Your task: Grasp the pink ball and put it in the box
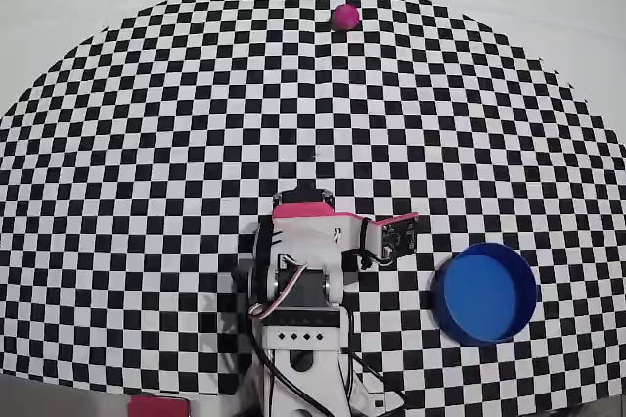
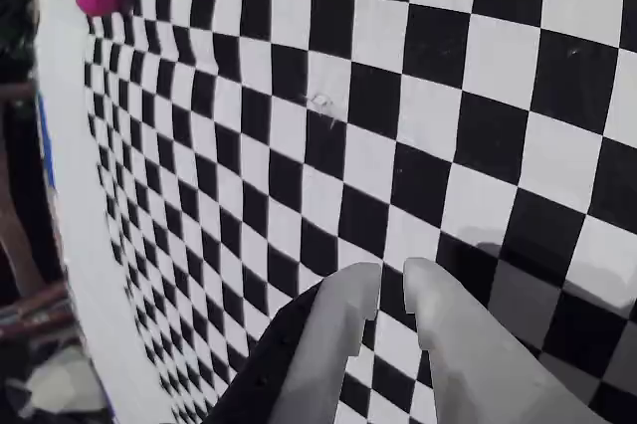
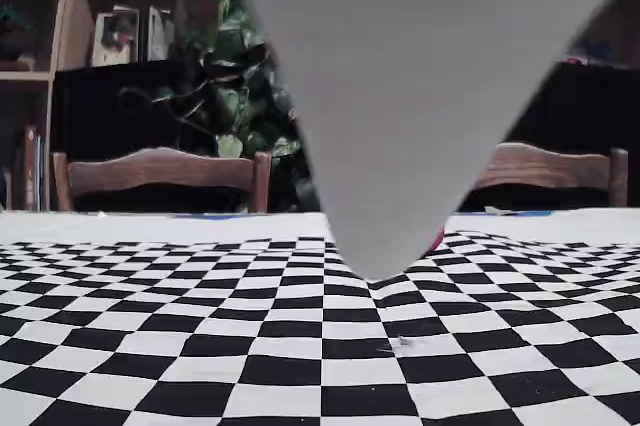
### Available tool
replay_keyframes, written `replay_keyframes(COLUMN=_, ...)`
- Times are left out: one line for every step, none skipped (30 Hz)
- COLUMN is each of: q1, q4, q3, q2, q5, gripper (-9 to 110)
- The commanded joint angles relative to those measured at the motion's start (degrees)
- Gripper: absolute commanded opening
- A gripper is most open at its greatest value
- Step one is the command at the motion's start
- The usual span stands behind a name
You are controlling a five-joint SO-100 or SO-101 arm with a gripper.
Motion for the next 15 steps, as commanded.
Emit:
replay_keyframes(q1=-0.26, q4=0.18, q3=-0.18, q2=0.97, q5=-0.62, gripper=0)
replay_keyframes(q1=-0.26, q4=0.18, q3=-0.18, q2=0.97, q5=-0.62, gripper=0)
replay_keyframes(q1=-0.26, q4=0.18, q3=-0.18, q2=0.97, q5=-0.62, gripper=0)
replay_keyframes(q1=-0.26, q4=0.18, q3=-0.18, q2=0.97, q5=-0.62, gripper=0)
replay_keyframes(q1=-0.26, q4=0.18, q3=-0.18, q2=0.97, q5=-0.62, gripper=0)
replay_keyframes(q1=-0.26, q4=0.18, q3=-0.18, q2=0.97, q5=-0.62, gripper=0)
replay_keyframes(q1=-0.35, q4=0.18, q3=-0.18, q2=0.97, q5=-0.62, gripper=0)
replay_keyframes(q1=-0.35, q4=0.18, q3=-0.18, q2=0.97, q5=-0.62, gripper=0)
replay_keyframes(q1=-0.35, q4=0.18, q3=-0.18, q2=0.97, q5=-0.62, gripper=0)
replay_keyframes(q1=-0.35, q4=0.18, q3=-0.18, q2=0.97, q5=-0.62, gripper=0)
replay_keyframes(q1=-0.26, q4=0.18, q3=-0.18, q2=0.97, q5=-0.62, gripper=0)
replay_keyframes(q1=-0.26, q4=0.18, q3=-0.18, q2=0.97, q5=-0.62, gripper=1)
replay_keyframes(q1=-0.09, q4=0.18, q3=-0.18, q2=0.97, q5=-0.35, gripper=0)
replay_keyframes(q1=0.0, q4=0.18, q3=-0.18, q2=0.97, q5=-0.35, gripper=0)
replay_keyframes(q1=0.0, q4=0.18, q3=-0.18, q2=0.97, q5=-0.35, gripper=0)
